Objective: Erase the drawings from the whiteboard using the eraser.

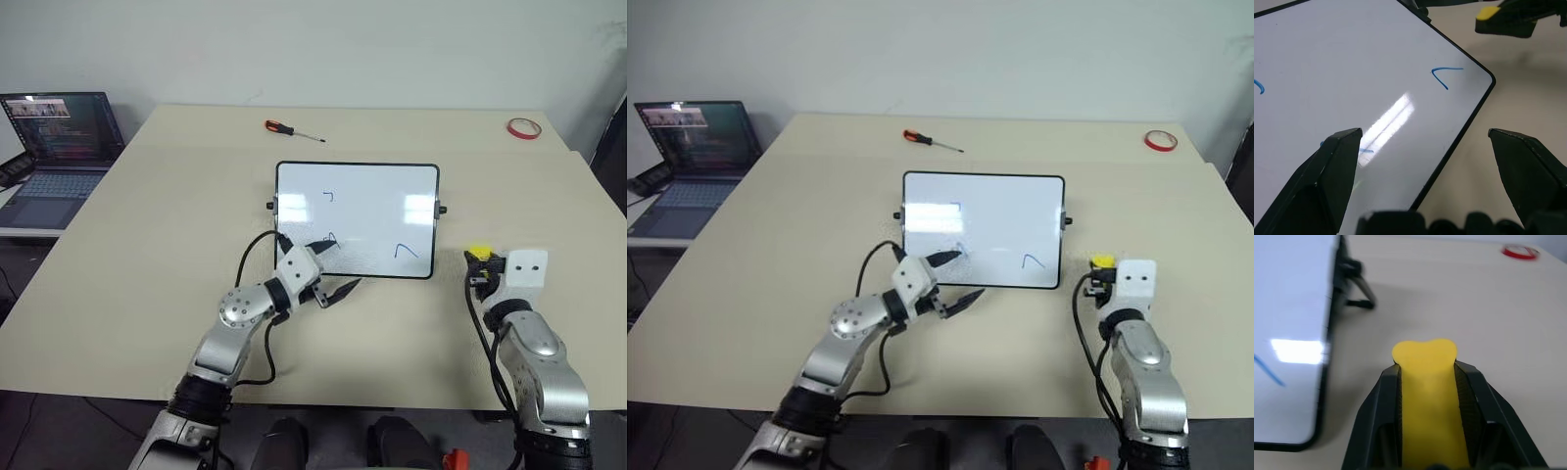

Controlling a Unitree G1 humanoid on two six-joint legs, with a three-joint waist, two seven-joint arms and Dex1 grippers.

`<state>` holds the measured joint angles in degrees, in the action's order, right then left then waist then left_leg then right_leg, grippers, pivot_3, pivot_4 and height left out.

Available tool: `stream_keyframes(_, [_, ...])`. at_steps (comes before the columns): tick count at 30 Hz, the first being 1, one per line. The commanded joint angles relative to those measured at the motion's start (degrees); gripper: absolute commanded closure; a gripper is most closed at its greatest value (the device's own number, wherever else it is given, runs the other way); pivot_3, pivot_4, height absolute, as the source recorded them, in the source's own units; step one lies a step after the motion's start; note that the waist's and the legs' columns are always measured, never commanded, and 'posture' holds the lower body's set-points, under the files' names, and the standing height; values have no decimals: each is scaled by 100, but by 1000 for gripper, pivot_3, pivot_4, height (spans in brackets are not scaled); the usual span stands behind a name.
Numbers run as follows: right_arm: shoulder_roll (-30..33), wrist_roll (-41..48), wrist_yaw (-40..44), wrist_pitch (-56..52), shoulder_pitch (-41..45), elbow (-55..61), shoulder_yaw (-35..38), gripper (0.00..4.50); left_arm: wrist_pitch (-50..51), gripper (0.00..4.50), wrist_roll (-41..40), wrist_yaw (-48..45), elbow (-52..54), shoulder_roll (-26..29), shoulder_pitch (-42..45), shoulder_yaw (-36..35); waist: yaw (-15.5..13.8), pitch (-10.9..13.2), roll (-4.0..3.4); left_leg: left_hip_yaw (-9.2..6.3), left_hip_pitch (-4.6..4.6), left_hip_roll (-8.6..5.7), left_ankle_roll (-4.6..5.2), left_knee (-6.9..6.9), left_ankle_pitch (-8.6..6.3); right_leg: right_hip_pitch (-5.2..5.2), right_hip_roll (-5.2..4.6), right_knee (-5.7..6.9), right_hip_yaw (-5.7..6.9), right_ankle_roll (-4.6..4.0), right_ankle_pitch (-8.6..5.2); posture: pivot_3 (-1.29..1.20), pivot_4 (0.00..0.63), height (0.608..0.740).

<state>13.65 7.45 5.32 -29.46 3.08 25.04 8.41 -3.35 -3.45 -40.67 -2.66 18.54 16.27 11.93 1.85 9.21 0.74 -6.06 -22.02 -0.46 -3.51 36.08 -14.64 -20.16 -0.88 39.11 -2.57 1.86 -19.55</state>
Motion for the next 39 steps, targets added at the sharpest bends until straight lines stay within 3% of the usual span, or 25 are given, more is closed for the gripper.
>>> stream_keyframes(1, [189, -22, 276, 176, 206, 405, -214, 3336, -256, 0, -129, 19, 96, -18, -15, -131, -2, 0, 0, 1, 0, 0, 0, 1, 0, 1, 0, 0, 0, 0, 0, 0, 150, 740])
stream_keyframes(16, [4, -81, 765, 589, 762, -591, -1021, 3336, -465, 0, -64, 168, -85, -73, 142, -155, 1, 0, 1, 0, -1, -2, 0, 1, 0, 0, -3, -1, 2, 0, 0, 0, 150, 740])
stream_keyframes(39, [-108, -316, 1173, 1158, 1545, -1968, -1371, 3336, -486, 0, 0, 298, -126, -93, 226, -147, 23, 0, 0, 0, 10, 2, 0, 5, 0, 3, -2, 13, 1, -1, 1, 0, 150, 740])
